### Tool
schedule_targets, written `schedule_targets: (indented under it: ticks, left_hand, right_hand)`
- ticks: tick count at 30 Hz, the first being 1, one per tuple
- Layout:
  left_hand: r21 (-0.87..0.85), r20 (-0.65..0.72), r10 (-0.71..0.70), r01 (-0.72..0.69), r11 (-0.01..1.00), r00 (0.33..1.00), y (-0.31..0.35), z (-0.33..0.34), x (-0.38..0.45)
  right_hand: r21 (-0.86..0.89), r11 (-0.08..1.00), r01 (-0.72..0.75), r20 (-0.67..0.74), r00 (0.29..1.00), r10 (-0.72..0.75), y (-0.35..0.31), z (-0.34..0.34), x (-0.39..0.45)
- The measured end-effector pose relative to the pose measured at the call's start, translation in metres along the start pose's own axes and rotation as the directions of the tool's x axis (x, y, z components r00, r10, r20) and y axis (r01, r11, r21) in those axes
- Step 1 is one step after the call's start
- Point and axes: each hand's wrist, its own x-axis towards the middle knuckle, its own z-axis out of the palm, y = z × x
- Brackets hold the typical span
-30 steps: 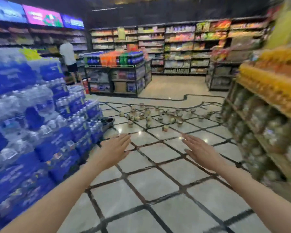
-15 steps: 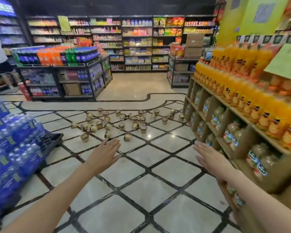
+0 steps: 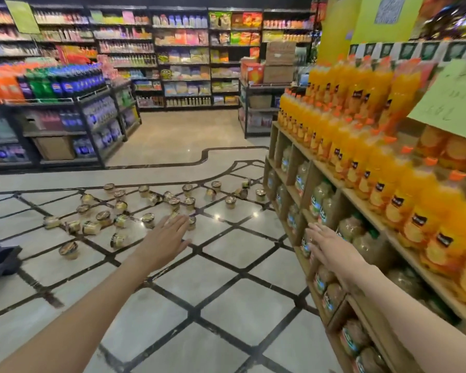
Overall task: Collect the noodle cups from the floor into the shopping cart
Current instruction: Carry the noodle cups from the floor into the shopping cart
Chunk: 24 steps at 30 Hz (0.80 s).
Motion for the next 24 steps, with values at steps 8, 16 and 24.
schedule_targets:
  ticks: [8,16,24]
  left_hand:
    - [-0.043,-0.026,-0.041,0.040,0.998,0.999,-0.012,0.016,0.191]
    - [-0.079,0.010,-0.015,0.016,0.997,1.000,-0.071,0.085,0.407]
    - [-0.121,-0.039,0.064,-0.068,0.990,0.997,-0.145,0.111,0.615]
  right_hand:
    - [0.021,1.000,0.009,0.095,0.995,-0.011,0.092,0.022,0.186]
    - [0.057,0.997,-0.049,0.126,0.991,0.042,0.152,0.067,0.396]
    - [0.065,0.990,-0.125,0.208,0.972,0.109,0.212,0.085,0.587]
